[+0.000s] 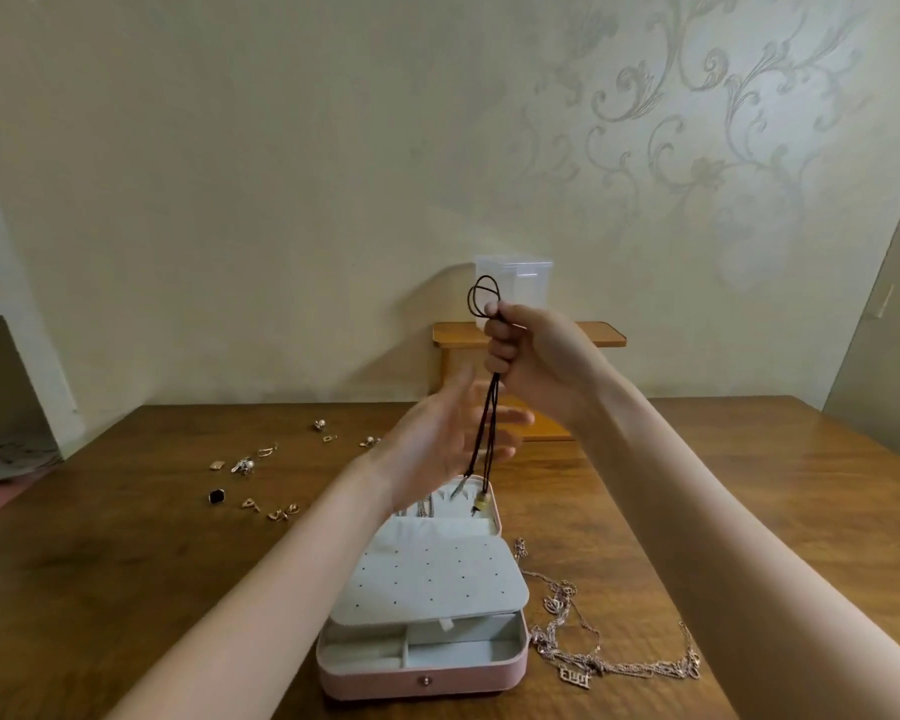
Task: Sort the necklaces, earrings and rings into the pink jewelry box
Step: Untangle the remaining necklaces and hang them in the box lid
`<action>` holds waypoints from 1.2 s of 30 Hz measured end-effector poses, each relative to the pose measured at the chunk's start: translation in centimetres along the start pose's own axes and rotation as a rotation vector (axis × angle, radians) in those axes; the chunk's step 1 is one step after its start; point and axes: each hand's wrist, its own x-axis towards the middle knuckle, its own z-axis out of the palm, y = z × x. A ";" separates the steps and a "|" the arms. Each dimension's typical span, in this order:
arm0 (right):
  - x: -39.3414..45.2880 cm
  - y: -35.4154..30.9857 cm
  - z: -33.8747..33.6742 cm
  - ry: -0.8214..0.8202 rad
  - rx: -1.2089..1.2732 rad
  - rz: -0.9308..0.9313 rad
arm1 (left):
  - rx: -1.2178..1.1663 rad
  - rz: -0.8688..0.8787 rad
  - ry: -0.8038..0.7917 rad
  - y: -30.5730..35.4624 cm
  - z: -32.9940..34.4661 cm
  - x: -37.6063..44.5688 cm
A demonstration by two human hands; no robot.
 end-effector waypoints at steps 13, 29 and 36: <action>2.9 3.2 -3.4 0.204 -0.235 -0.068 | 0.380 -0.075 0.071 -2.2 -3.8 0.0; 2.4 6.3 -5.6 -0.160 -1.215 0.254 | 0.507 -0.163 0.098 -4.4 -7.7 1.0; 3.4 6.6 -5.7 -0.145 -1.200 0.150 | 1.126 -0.208 0.156 -6.8 -8.8 0.2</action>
